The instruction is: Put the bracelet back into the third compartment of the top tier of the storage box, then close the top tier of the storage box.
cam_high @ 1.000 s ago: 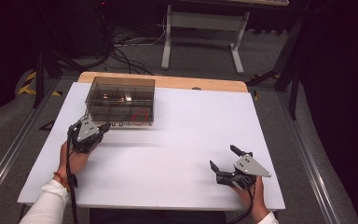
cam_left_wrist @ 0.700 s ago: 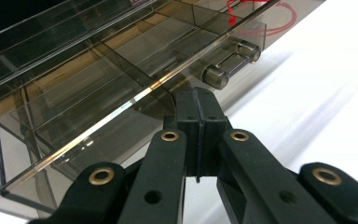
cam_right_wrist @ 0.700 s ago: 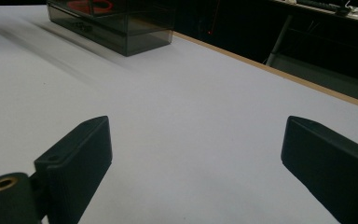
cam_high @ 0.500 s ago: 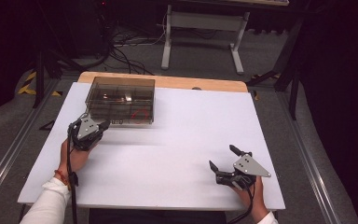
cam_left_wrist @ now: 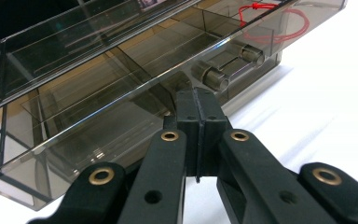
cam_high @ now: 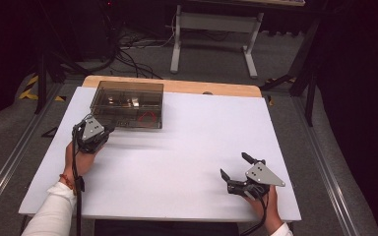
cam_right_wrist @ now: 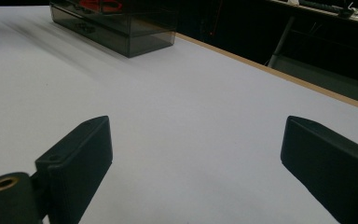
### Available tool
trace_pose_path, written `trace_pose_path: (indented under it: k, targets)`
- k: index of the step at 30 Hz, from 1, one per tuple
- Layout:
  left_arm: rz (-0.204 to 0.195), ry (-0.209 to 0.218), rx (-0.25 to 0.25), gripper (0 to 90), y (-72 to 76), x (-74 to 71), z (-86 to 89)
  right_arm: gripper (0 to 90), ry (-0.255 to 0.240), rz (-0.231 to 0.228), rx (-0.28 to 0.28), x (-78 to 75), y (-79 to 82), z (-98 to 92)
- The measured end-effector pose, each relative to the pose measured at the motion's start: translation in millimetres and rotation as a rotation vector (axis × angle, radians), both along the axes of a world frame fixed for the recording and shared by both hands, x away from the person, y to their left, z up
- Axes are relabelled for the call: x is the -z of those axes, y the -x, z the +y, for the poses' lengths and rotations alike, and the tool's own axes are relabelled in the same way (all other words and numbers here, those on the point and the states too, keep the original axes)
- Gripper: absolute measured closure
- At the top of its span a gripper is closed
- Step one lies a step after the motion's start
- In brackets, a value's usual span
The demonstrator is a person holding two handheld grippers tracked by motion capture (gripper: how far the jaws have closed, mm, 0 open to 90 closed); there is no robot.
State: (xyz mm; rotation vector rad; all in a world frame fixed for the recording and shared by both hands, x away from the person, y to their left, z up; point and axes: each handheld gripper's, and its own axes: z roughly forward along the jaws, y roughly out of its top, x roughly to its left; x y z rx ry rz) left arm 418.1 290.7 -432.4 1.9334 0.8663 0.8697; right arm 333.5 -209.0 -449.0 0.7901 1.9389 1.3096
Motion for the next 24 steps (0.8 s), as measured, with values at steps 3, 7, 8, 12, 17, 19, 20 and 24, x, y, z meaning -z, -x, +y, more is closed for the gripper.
trace_pose_path:
  k: [3,7,8,12,17,19,20,24]
  targets:
    - [0.000,0.005,-0.004,89.9,-1.5,0.0,-0.9,9.8,0.000,0.000,0.002,0.0,-0.2,0.0]
    - [0.006,0.009,0.002,90.0,-5.0,0.7,-1.2,9.9,0.001,0.001,0.002,0.0,-0.4,0.1]
    - [0.003,0.006,-0.008,89.9,-5.9,1.0,-1.4,9.9,0.001,0.001,0.001,-0.1,-0.2,-0.1]
    - [0.003,0.011,-0.011,89.9,-10.1,1.4,-1.6,10.2,-0.007,0.001,0.002,-0.8,-0.6,-0.5]
    - [0.005,0.019,-0.019,89.9,-16.0,1.6,-1.2,10.3,-0.004,0.001,0.002,-0.1,-2.1,-0.7]
    - [0.005,0.024,-0.022,90.0,-17.9,1.9,-0.6,10.3,-0.007,0.003,0.000,0.0,-3.2,-1.2]
    - [0.003,0.023,-0.024,89.9,-18.6,2.2,-0.6,10.2,-0.006,0.002,0.001,-0.1,-3.3,-1.1]
    - [0.009,0.042,-0.028,89.9,-20.0,3.6,-2.5,10.7,-0.010,0.007,0.007,0.3,-2.7,-0.6]
